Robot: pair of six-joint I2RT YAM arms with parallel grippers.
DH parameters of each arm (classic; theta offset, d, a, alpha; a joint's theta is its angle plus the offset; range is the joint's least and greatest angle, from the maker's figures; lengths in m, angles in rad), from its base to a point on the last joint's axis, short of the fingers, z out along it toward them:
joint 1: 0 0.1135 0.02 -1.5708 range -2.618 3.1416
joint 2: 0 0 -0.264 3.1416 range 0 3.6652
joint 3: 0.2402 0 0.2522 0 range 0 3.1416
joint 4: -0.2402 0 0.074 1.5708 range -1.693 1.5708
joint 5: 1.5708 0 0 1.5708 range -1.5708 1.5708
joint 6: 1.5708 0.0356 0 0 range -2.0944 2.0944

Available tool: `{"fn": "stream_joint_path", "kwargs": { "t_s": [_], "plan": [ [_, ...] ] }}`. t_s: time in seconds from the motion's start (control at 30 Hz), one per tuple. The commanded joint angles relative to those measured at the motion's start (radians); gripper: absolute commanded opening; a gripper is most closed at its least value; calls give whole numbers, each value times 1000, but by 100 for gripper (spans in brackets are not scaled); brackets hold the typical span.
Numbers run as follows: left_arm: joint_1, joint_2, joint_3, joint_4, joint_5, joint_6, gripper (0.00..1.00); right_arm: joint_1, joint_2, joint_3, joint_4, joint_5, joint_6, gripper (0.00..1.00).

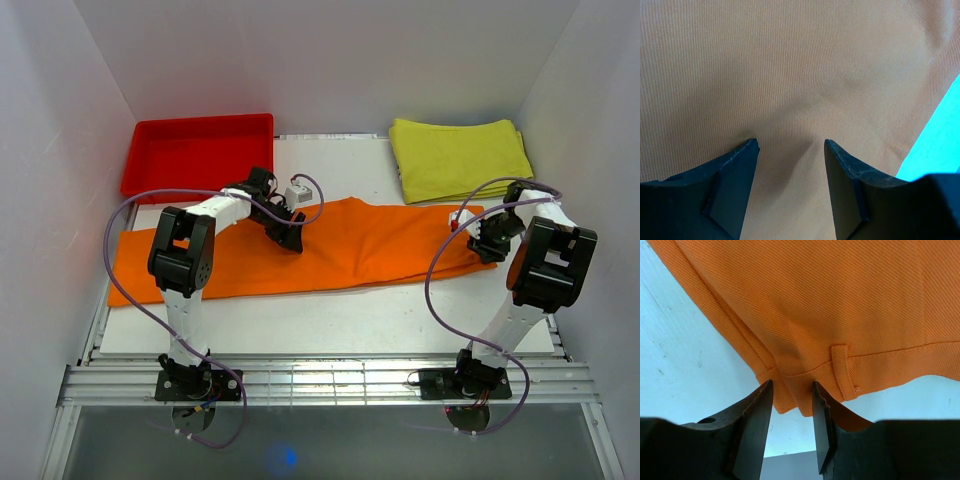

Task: Fold and stack the trousers
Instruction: Fold the trousers

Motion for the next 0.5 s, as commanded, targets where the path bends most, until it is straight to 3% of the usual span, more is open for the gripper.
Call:
{"fn": "stream_joint_path", "kwargs": {
  "t_s": [0.0, 0.2, 0.47],
  "plan": [
    [2, 102, -49, -137, -105, -9, 68, -4, -23, -12, 6, 9, -29, 44],
    [2, 110, -48, -137, -103, -17, 68, -4, -1, -1, 32, 14, -21, 49],
    [2, 121, -49, -135, -109, -28, 68, -5, 13, 13, 98, 0, 5, 38]
  ]
}}
